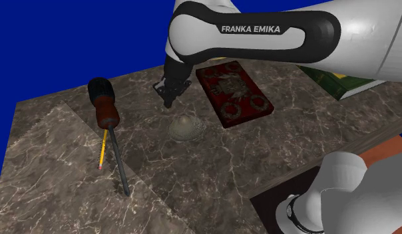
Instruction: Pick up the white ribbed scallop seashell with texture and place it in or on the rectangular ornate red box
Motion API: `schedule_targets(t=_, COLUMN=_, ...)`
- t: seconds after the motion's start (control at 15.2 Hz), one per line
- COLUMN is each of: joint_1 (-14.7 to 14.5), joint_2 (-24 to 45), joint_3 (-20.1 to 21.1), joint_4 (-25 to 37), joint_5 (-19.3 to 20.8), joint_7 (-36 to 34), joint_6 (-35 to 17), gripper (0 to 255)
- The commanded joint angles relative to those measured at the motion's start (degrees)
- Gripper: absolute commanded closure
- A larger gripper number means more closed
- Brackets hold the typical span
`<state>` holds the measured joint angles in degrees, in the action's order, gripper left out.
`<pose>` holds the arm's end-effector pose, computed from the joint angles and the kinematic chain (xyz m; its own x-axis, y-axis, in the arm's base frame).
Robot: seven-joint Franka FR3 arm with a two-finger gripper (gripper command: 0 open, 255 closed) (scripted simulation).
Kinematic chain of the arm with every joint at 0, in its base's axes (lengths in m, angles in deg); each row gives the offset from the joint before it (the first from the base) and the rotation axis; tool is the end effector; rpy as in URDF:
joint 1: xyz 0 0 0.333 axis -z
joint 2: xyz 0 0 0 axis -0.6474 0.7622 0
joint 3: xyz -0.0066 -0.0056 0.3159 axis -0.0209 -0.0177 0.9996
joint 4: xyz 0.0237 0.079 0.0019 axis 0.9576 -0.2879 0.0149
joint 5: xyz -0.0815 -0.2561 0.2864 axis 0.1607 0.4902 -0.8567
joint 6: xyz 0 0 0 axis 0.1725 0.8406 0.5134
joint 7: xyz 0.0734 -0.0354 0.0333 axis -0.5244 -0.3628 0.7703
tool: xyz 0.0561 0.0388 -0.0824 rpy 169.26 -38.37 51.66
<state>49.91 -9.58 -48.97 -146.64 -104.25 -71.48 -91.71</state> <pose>0.4711 -0.2141 0.5416 0.7899 -0.6068 0.0887 -0.5430 -0.7592 -0.3587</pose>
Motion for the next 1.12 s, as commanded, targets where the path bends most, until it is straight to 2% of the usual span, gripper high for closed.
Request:
schedule_targets(t=0.0, joint_1=0.0, joint_2=0.0, joint_3=0.0, joint_4=0.0, joint_5=0.0, joint_7=0.0, joint_6=0.0, gripper=255)
schedule_targets(t=0.07, joint_1=0.0, joint_2=0.0, joint_3=0.0, joint_4=0.0, joint_5=0.0, joint_7=0.0, joint_6=0.0, gripper=255)
schedule_targets(t=0.13, joint_1=0.0, joint_2=0.0, joint_3=0.0, joint_4=0.0, joint_5=0.0, joint_7=0.0, joint_6=0.0, gripper=0)
schedule_targets(t=0.73, joint_1=2.7, joint_2=-16.5, joint_3=-0.3, joint_4=-12.2, joint_5=8.9, joint_7=6.6, joint_6=7.0, gripper=0)
schedule_targets(t=1.06, joint_1=2.4, joint_2=-15.9, joint_3=0.0, joint_4=-15.5, joint_5=8.4, joint_7=6.9, joint_6=3.1, gripper=0)
